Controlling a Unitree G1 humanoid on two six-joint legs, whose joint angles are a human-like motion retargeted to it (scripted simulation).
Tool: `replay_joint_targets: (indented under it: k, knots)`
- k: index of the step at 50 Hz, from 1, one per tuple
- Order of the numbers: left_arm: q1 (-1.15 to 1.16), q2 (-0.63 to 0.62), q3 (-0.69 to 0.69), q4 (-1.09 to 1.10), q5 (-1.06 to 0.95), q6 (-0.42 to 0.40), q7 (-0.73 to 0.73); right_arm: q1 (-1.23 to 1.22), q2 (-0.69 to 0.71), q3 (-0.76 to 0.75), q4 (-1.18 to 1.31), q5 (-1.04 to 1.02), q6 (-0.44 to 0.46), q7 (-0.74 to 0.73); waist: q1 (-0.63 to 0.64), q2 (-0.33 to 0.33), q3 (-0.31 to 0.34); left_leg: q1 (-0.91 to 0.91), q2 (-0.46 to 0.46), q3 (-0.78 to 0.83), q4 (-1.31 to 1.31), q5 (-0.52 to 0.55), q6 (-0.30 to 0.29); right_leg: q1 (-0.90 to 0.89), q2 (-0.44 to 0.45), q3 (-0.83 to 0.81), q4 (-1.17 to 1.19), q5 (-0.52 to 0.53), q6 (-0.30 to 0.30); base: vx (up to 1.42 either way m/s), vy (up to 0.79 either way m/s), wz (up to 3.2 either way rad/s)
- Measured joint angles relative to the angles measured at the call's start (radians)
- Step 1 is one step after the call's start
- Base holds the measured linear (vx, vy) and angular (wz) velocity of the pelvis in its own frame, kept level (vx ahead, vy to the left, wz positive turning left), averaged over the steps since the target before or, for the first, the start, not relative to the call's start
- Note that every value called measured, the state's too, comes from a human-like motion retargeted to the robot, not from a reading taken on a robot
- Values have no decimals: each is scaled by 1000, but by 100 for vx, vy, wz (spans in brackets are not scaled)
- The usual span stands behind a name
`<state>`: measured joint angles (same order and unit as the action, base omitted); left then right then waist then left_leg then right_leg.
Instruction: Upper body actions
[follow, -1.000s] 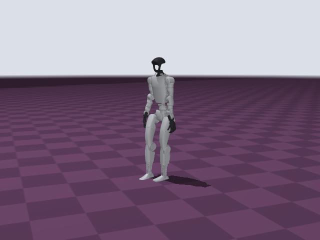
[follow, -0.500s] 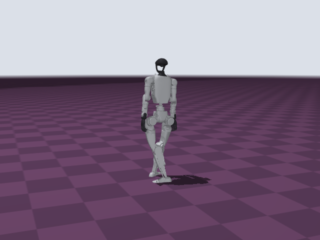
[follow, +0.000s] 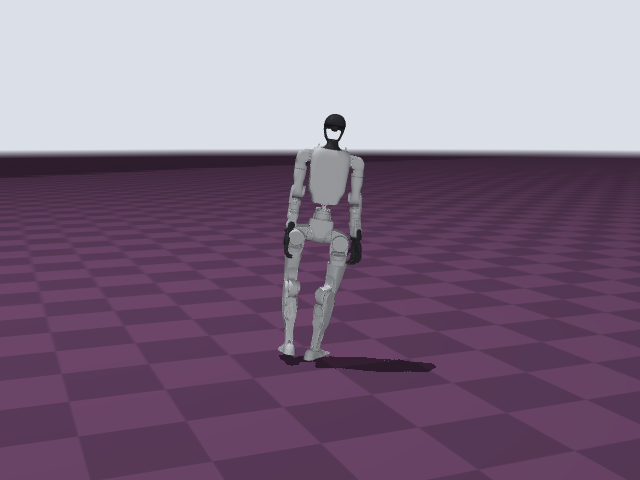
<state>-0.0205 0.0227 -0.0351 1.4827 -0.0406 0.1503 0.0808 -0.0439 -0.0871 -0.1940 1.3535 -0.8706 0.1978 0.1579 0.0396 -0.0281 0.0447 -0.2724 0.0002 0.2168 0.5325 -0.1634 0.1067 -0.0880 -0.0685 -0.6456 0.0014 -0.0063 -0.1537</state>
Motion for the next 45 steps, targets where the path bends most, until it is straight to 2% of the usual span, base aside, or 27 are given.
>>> replay_joint_targets:
  k: [3,5,7,8,11,14,18,23,27,31,38,40,42,43,45]
  knots:
    - [8,-1,22,35,-34,-8,12,2,9,24,-4,-18,-6,13,36,15,16,41,-59,-215,-215,43,-75,36,45,89,10,4,-6,27,10,-178]
    - [12,0,40,63,-46,-6,20,7,11,30,1,-33,-10,18,68,17,25,93,-102,-307,-331,179,-53,67,61,161,20,-2,-3,32,10,-161]
    - [21,1,66,94,-56,1,27,18,7,34,19,-53,-10,24,8,12,0,108,-99,-232,-304,126,-46,89,53,156,29,-20,6,35,14,-38]
    - [18,3,84,112,-61,7,28,22,6,36,25,-62,-4,28,-5,16,-15,100,-73,-201,-314,142,-53,88,61,170,34,-26,7,27,16,-28]
    - [7,14,111,137,-89,19,43,41,3,12,42,-41,1,6,-51,7,-33,140,-103,-225,-348,135,-27,99,53,173,42,-37,20,14,12,-11]
    - [-1,28,118,131,-110,20,44,56,-18,-11,76,-10,-7,-2,-12,-10,-35,184,-105,-162,-390,137,-23,103,47,239,54,-39,20,18,17,-106]
    - [-6,39,132,126,-116,17,56,60,-40,-37,102,-47,28,-2,18,-7,-64,229,-96,-73,-464,137,-12,52,58,331,101,-51,15,12,12,-118]
    - [-10,64,149,137,-127,19,40,15,-34,-16,60,-39,16,0,-52,9,-29,268,-69,48,-506,125,-4,8,96,430,138,-77,12,-1,1,-133]
    - [-9,96,142,173,-83,47,29,-8,-9,12,13,-14,-16,14,-93,11,-20,278,-30,185,-503,96,-9,-23,97,443,135,-111,30,1,-11,-178]
    - [3,105,128,182,-55,62,23,-8,3,38,-17,-10,-25,23,-95,17,-24,301,7,356,-511,70,-26,-34,57,297,115,-158,55,5,-19,-222]
    - [-4,91,142,150,-63,67,24,22,-8,45,0,-10,-13,-8,-59,38,-53,352,50,665,-542,32,-75,16,-52,-235,92,-200,113,13,-18,-227]
    - [-14,83,143,140,-71,66,27,31,-17,30,31,1,5,-23,-50,41,-65,364,56,718,-544,24,-92,42,-70,-378,79,-168,123,26,-24,-178]
    - [-29,75,137,129,-79,67,30,34,-28,6,80,20,27,-41,-44,39,-75,377,56,752,-541,16,-110,57,-78,-460,46,-66,125,31,-26,-148]
    - [-35,72,134,123,-81,65,32,38,-32,-5,103,31,38,-49,-43,37,-79,386,56,767,-537,12,-119,57,-78,-460,29,-6,121,36,-31,-130]
    - [-44,67,128,112,-84,62,35,48,-40,-27,148,55,59,-65,-41,35,-87,407,64,793,-526,8,-140,36,-49,-386,2,14,85,37,-27,-122]
